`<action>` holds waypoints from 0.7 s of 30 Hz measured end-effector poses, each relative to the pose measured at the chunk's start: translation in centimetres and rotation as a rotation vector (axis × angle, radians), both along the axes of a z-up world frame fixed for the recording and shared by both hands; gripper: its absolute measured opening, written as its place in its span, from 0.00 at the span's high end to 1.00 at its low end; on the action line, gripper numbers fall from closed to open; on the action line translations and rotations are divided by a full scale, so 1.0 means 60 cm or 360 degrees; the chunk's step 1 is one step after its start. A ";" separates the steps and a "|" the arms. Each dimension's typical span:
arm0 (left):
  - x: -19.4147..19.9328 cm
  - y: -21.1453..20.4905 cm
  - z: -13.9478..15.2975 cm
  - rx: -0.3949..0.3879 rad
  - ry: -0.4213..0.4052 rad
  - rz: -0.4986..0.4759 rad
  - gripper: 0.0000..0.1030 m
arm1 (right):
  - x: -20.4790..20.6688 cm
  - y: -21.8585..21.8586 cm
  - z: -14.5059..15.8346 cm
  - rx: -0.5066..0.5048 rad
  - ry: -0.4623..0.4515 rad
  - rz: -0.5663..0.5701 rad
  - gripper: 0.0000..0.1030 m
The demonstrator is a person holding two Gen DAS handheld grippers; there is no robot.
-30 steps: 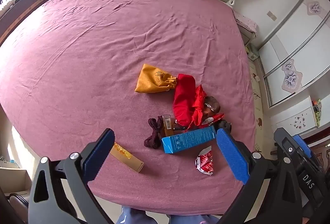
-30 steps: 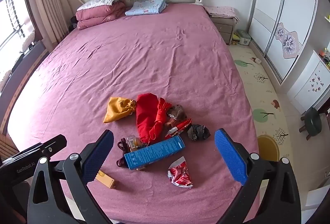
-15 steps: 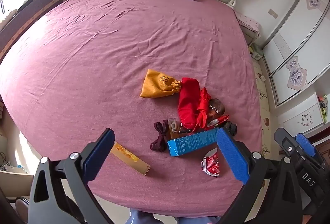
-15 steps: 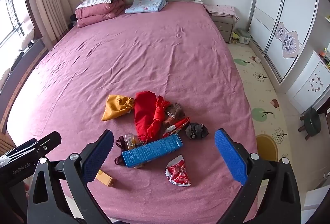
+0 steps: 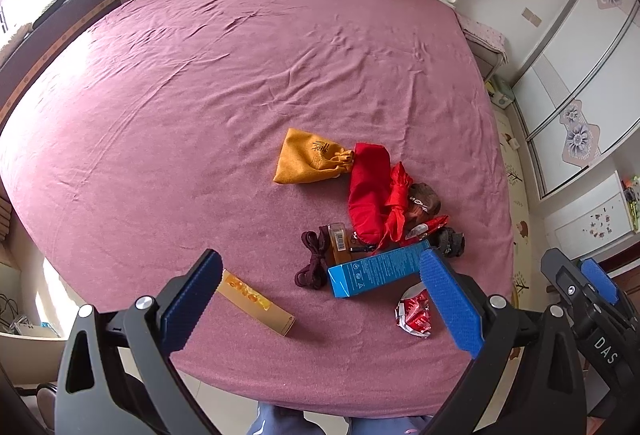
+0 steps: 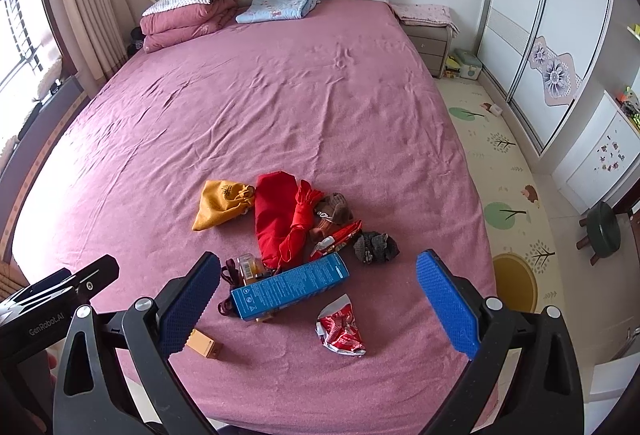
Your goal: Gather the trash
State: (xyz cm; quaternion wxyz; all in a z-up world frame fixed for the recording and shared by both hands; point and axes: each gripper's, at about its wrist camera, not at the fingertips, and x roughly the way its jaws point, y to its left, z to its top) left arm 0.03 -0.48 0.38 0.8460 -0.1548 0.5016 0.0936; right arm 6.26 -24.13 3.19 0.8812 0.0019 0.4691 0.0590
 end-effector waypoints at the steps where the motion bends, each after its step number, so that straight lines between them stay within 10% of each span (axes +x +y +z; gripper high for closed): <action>1: 0.002 -0.001 0.001 0.0000 0.0001 0.0002 0.04 | 0.001 0.001 0.000 -0.0002 0.0002 -0.0001 0.08; 21: 0.015 -0.011 -0.008 0.0032 0.0040 -0.0038 0.04 | 0.011 -0.003 -0.006 0.0011 0.0043 0.0002 0.08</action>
